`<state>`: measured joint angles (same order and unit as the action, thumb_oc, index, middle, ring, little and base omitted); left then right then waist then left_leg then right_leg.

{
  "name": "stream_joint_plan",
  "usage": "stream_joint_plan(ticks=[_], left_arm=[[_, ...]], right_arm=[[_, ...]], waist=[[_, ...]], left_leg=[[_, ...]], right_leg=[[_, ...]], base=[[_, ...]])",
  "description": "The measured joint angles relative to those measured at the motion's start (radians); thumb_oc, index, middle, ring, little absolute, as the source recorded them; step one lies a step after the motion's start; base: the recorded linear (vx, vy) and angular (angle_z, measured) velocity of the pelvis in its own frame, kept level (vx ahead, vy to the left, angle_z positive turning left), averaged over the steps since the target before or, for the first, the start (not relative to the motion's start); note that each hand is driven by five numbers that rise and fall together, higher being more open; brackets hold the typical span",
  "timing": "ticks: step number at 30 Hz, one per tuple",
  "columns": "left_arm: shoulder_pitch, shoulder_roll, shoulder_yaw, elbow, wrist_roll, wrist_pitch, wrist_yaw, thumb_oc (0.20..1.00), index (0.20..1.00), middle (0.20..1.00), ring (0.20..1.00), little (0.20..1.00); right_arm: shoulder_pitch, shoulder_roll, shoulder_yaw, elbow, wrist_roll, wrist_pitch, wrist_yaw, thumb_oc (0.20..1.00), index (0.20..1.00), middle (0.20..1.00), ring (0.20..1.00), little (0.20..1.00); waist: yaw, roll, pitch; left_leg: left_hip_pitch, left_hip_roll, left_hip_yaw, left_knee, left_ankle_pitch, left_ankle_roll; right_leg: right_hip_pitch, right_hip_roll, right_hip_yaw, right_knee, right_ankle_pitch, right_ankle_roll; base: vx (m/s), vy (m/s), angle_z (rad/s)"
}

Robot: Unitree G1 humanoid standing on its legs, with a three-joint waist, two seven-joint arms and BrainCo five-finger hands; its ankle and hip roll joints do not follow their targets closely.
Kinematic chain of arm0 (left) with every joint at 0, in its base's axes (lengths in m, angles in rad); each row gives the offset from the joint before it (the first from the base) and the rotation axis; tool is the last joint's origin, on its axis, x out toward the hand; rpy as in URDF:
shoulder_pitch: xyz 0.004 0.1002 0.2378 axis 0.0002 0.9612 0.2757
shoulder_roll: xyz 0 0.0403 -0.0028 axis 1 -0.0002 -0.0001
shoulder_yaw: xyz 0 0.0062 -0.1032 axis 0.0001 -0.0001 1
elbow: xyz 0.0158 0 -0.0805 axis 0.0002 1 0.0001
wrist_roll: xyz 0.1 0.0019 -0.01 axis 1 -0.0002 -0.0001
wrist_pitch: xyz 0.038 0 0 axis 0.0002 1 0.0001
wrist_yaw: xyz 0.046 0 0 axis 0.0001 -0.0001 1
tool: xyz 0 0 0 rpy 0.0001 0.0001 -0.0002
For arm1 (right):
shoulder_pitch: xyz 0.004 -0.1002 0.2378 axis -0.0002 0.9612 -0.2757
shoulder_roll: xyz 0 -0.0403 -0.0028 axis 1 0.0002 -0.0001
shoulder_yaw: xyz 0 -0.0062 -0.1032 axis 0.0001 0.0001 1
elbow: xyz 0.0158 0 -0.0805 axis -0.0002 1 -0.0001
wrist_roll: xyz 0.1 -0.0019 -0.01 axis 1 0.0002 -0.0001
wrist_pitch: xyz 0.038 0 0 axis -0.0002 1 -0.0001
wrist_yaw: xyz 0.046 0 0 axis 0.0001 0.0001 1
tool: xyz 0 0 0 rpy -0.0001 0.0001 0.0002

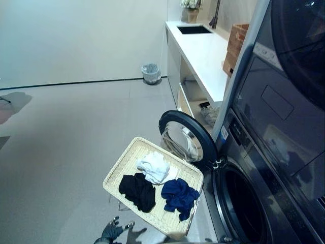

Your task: Put the clothes into the washing machine.

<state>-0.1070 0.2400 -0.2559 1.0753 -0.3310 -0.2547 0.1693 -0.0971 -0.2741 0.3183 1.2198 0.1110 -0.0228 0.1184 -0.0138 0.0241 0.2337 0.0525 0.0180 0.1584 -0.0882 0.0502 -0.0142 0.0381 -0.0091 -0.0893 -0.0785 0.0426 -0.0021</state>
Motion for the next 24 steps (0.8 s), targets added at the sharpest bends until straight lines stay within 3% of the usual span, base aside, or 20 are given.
stream_joint_plan(ticks=[7, 13, 19, 22, 24], left_arm=[[-0.245, 0.052, -0.054, -0.081, 0.102, -0.036, 0.263, 1.0, 1.0, 1.0, 1.0, 1.0], [-0.48, 0.167, -0.096, -0.101, 0.201, -0.003, 0.366, 1.0, 1.0, 1.0, 1.0, 1.0], [-0.668, 0.249, -0.135, -0.071, 0.24, 0.075, 0.405, 1.0, 1.0, 1.0, 1.0, 1.0], [-0.753, 0.25, -0.165, -0.049, 0.241, 0.106, 0.409, 1.0, 1.0, 1.0, 1.0, 1.0], [-0.795, 0.249, -0.178, -0.023, 0.24, 0.131, 0.419, 1.0, 1.0, 1.0, 1.0, 1.0]], right_arm=[[-0.149, -0.045, 0.038, -0.053, 0.06, -0.025, -0.007, 1.0, 1.0, 1.0, 1.0, 1.0], [-0.245, -0.057, 0.087, -0.075, 0.095, -0.054, -0.028, 1.0, 1.0, 1.0, 1.0, 1.0], [-0.292, -0.064, 0.122, -0.078, 0.128, -0.061, -0.044, 1.0, 1.0, 1.0, 1.0, 1.0], [-0.307, -0.067, 0.127, -0.081, 0.138, -0.062, -0.047, 1.0, 1.0, 1.0, 1.0, 1.0], [-0.322, -0.066, 0.146, -0.089, 0.148, -0.063, -0.054, 1.0, 1.0, 1.0, 1.0, 1.0]], waist=[[-0.035, 0.0, 0.167], [-0.073, -0.015, 0.283], [-0.116, -0.03, 0.297], [-0.121, -0.036, 0.3], [-0.147, -0.046, 0.305]], left_leg=[[-0.103, -0.019, 0.051, 0.014, 0.022, 0.022], [-0.192, -0.029, 0.075, 0.025, 0.03, 0.033], [-0.274, -0.032, 0.088, 0.048, 0.025, 0.032], [-0.327, -0.029, 0.088, 0.079, 0.016, 0.034], [-0.356, -0.028, 0.087, 0.103, 0.008, 0.033]], right_leg=[[-0.123, -0.013, 0.046, 0.012, 0.046, 0.017], [-0.231, -0.018, 0.092, 0.022, 0.079, 0.024], [-0.33, -0.016, 0.115, 0.055, 0.083, 0.024], [-0.384, -0.014, 0.125, 0.081, 0.083, 0.024], [-0.416, -0.014, 0.134, 0.099, 0.083, 0.024]], base=[[-0.09, 0.084, -0.23], [-0.07, 0.059, -0.25], [-0.01, 0.022, -0.14], [0.01, 0.005, -0.12], [0.02, -0.003, -0.16]])
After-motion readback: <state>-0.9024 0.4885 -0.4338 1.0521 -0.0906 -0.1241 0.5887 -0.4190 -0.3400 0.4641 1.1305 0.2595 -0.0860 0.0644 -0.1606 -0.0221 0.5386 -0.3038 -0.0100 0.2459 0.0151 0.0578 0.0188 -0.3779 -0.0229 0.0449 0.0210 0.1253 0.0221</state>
